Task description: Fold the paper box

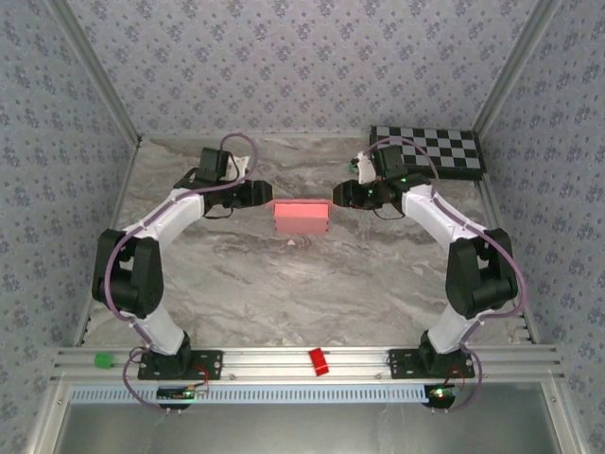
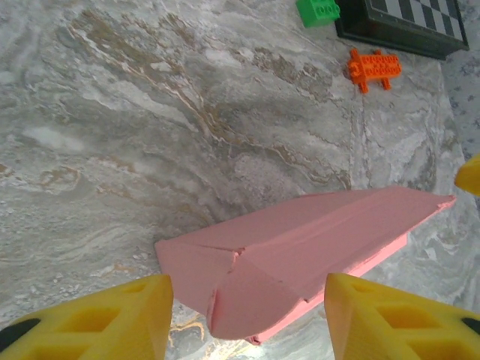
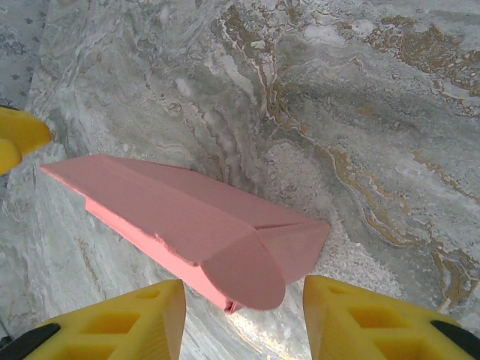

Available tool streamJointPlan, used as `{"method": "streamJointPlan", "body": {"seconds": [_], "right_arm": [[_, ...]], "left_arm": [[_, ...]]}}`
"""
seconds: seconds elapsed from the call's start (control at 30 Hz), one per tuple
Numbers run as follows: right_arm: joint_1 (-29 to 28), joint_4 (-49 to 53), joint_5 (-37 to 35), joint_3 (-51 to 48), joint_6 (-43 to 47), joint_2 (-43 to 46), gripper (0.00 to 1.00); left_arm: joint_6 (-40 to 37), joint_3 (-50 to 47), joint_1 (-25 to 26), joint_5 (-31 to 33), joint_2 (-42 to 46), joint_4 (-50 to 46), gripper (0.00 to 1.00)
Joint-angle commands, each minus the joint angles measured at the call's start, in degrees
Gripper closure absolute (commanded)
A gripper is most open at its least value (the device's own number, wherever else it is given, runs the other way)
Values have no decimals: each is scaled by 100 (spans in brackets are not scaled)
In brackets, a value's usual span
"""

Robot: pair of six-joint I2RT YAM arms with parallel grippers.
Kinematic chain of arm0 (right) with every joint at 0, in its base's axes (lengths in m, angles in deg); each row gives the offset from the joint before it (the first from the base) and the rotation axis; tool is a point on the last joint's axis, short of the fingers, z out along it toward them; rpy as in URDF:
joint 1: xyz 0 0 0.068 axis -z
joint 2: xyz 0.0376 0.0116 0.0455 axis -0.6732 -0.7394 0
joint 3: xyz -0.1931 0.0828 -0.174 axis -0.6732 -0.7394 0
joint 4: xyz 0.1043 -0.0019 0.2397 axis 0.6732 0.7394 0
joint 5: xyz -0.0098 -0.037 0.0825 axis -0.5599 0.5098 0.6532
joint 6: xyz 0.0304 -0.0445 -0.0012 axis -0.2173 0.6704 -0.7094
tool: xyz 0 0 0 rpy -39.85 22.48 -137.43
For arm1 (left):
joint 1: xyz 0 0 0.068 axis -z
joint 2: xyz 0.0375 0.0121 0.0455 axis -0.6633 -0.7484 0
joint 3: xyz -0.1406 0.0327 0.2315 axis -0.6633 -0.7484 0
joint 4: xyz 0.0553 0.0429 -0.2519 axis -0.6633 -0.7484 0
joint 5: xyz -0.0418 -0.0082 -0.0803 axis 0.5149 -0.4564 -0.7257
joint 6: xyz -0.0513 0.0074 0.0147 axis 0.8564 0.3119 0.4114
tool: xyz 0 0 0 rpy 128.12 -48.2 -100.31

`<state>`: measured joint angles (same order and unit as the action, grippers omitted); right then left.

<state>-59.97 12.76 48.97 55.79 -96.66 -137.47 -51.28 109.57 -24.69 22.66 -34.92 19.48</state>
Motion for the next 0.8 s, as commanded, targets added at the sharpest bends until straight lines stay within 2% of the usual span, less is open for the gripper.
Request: {"method": "streamJointPlan", "body": {"seconds": [0.0,0.43,0.77], "right_arm": [[-37,143,225,249,-83,-187,54],[-63,182,347,133,20,-239,54],[-83,236,298,28,71,-190,56]], "left_arm": [[45,73,-34,-407,-50,247,45],[-154,-15,-34,-773,-96,153,51],[-405,-96,-43,-602,-33,-144,56]]}}
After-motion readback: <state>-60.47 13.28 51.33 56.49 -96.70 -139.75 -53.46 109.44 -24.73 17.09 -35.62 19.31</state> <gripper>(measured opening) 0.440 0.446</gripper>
